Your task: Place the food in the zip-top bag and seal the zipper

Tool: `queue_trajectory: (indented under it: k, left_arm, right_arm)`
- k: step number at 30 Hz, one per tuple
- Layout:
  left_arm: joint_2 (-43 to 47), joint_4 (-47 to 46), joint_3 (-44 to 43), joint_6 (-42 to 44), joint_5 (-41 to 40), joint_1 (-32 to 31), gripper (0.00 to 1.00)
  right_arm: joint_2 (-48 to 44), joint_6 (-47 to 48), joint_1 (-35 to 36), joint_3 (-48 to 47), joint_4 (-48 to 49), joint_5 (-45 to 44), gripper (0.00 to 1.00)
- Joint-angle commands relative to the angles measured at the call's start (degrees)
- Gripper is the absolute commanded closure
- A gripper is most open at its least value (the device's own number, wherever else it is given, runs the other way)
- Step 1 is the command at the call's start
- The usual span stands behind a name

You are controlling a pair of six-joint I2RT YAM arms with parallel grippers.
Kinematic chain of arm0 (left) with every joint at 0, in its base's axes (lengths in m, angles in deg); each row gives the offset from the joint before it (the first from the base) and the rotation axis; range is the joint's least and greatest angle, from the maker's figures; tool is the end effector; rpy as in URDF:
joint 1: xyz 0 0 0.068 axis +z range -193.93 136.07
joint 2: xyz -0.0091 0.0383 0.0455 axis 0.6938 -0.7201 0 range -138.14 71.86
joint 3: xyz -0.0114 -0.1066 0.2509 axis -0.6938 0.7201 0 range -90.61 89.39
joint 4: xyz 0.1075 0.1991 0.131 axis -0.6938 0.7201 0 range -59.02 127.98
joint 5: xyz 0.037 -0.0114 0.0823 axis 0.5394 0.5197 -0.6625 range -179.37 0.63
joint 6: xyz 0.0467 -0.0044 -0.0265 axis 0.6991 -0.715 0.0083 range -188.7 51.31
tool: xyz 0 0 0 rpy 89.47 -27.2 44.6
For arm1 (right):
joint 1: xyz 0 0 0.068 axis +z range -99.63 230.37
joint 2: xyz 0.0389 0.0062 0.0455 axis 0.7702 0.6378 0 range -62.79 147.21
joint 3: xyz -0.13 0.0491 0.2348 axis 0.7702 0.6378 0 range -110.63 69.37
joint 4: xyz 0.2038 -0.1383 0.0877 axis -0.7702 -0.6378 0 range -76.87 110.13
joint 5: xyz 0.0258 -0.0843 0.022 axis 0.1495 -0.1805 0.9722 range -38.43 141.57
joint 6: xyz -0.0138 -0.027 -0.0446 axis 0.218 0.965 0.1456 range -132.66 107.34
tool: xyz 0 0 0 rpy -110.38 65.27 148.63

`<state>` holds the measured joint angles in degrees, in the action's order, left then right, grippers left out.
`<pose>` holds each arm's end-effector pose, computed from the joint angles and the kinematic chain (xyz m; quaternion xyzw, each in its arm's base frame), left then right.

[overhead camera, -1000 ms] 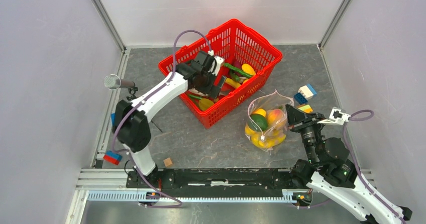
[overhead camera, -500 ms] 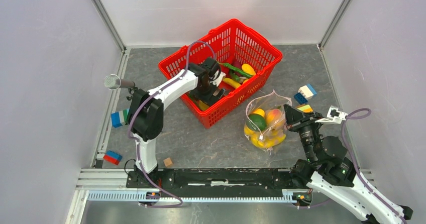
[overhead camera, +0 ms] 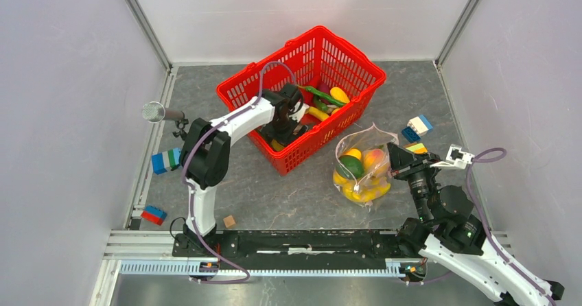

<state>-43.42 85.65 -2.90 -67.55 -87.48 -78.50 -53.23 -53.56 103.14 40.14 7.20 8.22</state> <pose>0.3330 -0.2309 0.2047 0.3065 0.9457 -0.0466 0.0982 0.0614 0.0404 0.3079 0.2107 0.6426 0.3388 0.6542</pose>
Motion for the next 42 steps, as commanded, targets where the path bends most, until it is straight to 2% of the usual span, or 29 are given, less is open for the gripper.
queue_trajectory:
  k: [1,10,15,19,23,24,25,33,39,42]
  left_arm:
    - [-0.9,-4.4,1.3,-0.6,-0.1,0.2,0.06]
    - [3.7,-6.3,3.8,-2.3,1.6,0.2,0.41]
    - [7.1,-7.4,4.7,-2.4,0.9,0.2,0.44]
    - [9.2,-9.2,5.2,-3.4,-0.7,0.2,0.33]
    - [9.9,-11.4,6.0,-6.0,-3.5,0.2,0.12]
    - [9.6,-11.7,5.9,-6.9,-4.3,0.2,0.03]
    - [9.3,-12.0,6.0,-8.0,-4.7,0.2,0.0]
    - [8.0,-21.7,11.7,-16.8,-6.8,0.2,0.0]
    - [6.1,-25.8,14.2,-20.1,-8.2,0.2,0.01]
    - [6.5,-27.9,16.2,-20.6,-9.6,0.2,0.08]
  right_arm:
    - [0.7,-0.5,0.2,-0.1,1.8,0.1,0.94]
    - [1.7,-0.8,0.2,-0.4,1.3,-0.3,0.94]
    - [2.1,-0.8,0.2,-0.4,1.3,0.0,0.93]
    - [2.0,-0.9,0.2,-0.4,1.3,0.2,0.93]
    - [1.8,-0.9,0.2,-0.2,1.2,-0.1,0.94]
    - [1.7,-0.9,0.2,-0.2,1.2,-0.1,0.94]
    - [1.7,-0.9,0.2,-0.2,1.1,-0.2,0.94]
    - [1.3,-1.0,0.2,-0.3,0.1,-0.9,0.93]
    - [0.4,-1.3,0.2,-0.1,-0.4,-1.4,0.93]
    - [0.1,-1.4,0.2,-0.3,-0.7,-1.7,0.93]
